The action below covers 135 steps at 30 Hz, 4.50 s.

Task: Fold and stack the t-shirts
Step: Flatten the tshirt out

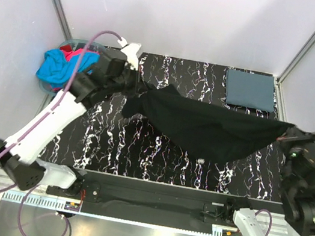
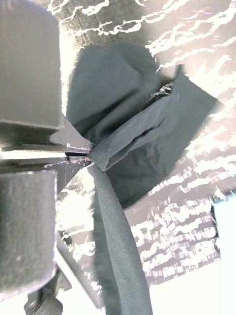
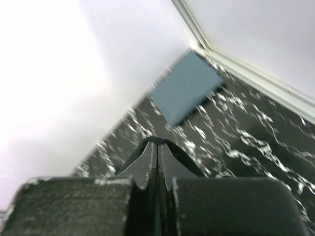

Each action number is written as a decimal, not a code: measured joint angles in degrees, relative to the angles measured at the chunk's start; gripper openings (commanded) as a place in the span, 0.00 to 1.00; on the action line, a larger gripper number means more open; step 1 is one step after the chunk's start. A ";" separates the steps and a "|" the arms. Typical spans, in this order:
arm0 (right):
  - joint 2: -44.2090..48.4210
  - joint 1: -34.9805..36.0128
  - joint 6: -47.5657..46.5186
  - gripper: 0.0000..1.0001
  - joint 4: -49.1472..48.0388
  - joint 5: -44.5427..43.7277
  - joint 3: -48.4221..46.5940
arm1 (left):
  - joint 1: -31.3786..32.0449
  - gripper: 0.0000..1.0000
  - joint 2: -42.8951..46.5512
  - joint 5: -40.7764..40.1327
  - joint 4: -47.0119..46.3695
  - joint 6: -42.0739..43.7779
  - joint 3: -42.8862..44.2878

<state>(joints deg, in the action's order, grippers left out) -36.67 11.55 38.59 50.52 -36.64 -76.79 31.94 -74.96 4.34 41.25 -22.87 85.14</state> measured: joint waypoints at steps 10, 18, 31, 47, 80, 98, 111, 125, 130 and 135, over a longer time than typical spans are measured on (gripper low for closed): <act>8.35 0.00 -0.57 0.00 -0.04 0.07 -8.55 | 3.89 0.00 12.31 4.55 5.38 -2.27 1.81; 9.84 0.00 -0.57 0.00 -0.52 -2.60 -6.12 | 4.26 0.00 10.38 6.01 6.91 -2.12 8.07; -16.39 0.02 -1.77 0.00 -3.56 2.47 3.43 | -7.39 0.59 -43.12 7.74 6.78 9.33 37.66; -21.27 0.00 0.28 0.00 -12.85 8.48 11.74 | 12.02 0.56 -7.54 -5.90 5.25 22.45 -14.69; -14.32 0.00 0.07 0.00 -16.44 15.41 16.06 | 23.19 0.50 -23.47 -26.32 -8.61 25.86 -22.60; -18.29 0.00 0.20 0.00 -16.72 16.83 16.06 | 24.65 0.44 -21.97 -28.22 -6.32 26.93 -19.76; -18.51 0.00 0.31 0.00 -16.96 16.85 16.06 | 24.68 0.34 -22.05 -29.18 -4.96 27.15 -19.17; -18.10 0.00 0.70 0.00 -18.08 17.27 16.33 | 24.61 0.26 -24.00 -28.72 -5.40 27.12 -19.17; -17.79 0.00 0.70 0.00 -18.14 17.27 16.68 | 24.52 0.00 -24.22 -28.52 -5.75 27.06 -19.17; -18.25 0.00 0.63 0.00 -18.14 17.90 16.57 | 24.48 0.00 -23.61 -32.06 -5.68 27.10 -19.04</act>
<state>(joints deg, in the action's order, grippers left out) -54.92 11.55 39.22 32.38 -18.74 -60.23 56.42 -98.56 -27.73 35.57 4.23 66.11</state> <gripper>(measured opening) 0.011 0.013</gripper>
